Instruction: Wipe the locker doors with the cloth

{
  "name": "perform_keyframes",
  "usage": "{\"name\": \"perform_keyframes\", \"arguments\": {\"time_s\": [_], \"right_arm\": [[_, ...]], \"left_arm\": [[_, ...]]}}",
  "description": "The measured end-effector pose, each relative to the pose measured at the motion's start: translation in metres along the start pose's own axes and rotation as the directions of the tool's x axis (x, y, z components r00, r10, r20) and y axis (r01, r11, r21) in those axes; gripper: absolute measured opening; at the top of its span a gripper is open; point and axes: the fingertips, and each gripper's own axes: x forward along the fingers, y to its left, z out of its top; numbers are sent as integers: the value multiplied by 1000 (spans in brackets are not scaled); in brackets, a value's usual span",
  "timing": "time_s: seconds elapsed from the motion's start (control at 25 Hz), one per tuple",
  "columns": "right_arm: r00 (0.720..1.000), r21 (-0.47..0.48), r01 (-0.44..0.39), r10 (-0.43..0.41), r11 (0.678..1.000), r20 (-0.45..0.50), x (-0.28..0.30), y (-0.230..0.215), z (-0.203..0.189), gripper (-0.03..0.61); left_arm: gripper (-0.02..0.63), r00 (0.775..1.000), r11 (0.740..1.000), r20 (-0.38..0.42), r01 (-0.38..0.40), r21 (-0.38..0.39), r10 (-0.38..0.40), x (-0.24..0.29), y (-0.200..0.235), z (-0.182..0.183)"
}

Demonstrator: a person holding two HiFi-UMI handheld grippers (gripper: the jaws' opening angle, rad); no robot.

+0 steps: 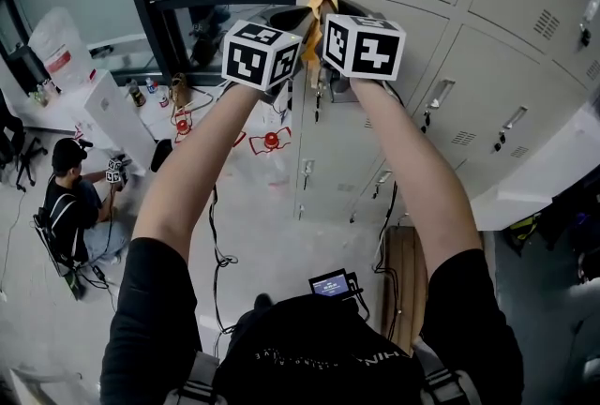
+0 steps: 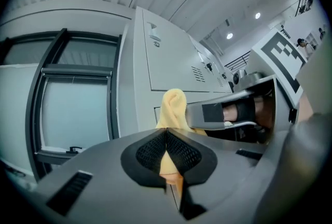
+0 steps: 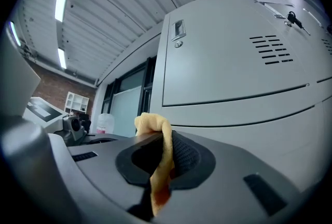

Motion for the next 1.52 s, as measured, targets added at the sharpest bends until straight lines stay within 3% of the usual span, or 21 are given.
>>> {"name": "perform_keyframes", "arguments": {"time_s": [0.48,0.72,1.12,1.52], "right_arm": [[1000,3,-4,3,1000,28,4,-3,-1,51],[999,6,28,-28,1000,31,1,-5,-1,51],[998,1,50,-50,999,45,-9,-22,0,51],[993,8,113,-113,994,45,-40,-78,1,51]], "left_arm": [[20,1000,1000,-10,2,23,-2,6,2,-2],[20,999,997,-38,-25,-75,23,6,0,-3],[20,998,999,-58,-27,-17,26,17,-18,1],[20,998,1000,-58,20,-13,-21,55,-66,10]]}}
